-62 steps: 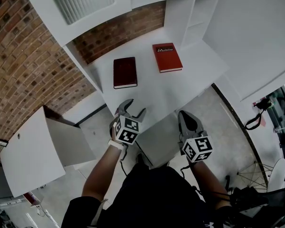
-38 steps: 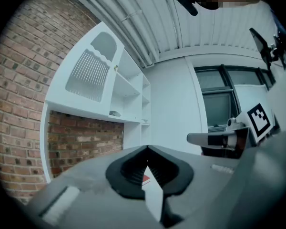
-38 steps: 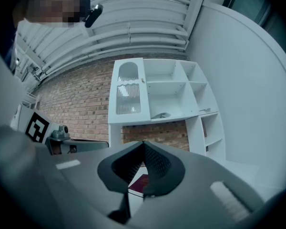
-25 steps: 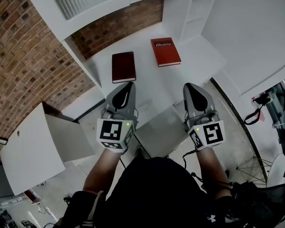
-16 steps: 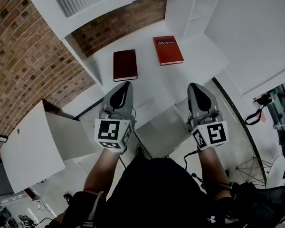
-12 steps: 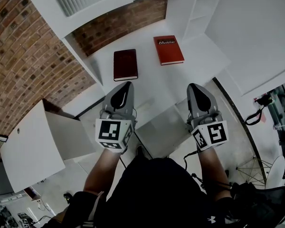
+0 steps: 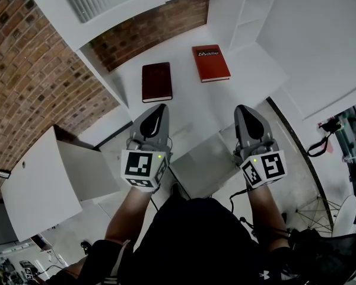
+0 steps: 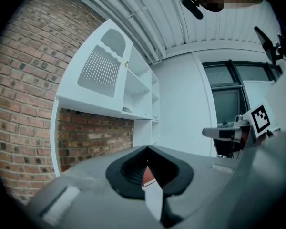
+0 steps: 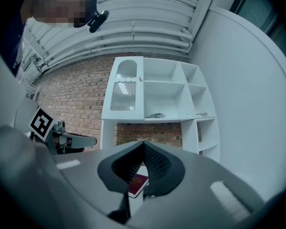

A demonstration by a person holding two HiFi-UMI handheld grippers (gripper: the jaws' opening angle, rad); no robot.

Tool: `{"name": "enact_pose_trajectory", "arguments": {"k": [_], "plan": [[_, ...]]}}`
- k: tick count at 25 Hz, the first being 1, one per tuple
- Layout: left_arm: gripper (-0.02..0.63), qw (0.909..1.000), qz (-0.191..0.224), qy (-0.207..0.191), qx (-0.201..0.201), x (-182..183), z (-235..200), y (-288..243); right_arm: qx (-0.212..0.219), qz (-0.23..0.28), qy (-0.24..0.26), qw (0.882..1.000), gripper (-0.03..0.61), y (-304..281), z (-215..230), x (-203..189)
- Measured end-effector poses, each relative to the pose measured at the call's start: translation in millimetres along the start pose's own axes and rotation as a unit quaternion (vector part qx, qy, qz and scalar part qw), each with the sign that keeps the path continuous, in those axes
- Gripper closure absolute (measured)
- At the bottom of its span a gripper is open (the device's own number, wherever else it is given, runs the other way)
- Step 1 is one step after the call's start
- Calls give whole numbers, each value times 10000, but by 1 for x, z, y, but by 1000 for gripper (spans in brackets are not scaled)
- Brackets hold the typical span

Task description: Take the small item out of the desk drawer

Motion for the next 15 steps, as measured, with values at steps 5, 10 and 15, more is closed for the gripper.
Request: {"name": "enact_pose_trajectory", "arguments": {"k": [5, 10, 15], "plan": [[611, 10000, -1, 5, 4, 0, -1, 0, 1, -4, 1, 10000, 577, 0, 0, 0], [611, 10000, -17, 7, 0, 0, 1, 1, 4, 5, 2, 10000, 577, 1, -1, 1], [611, 10000, -25, 7, -15, -1, 3, 3, 0, 4, 11, 10000, 577, 5, -2, 1]]}}
Point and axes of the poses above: the fingertips, and each gripper's own axes: y backward along the fingers, z to its right, x out of its top, the point moved 8 cm from there along y, backward along the fingers, and after that the axes turned 6 degrees about -z, right-handed, at the moved point
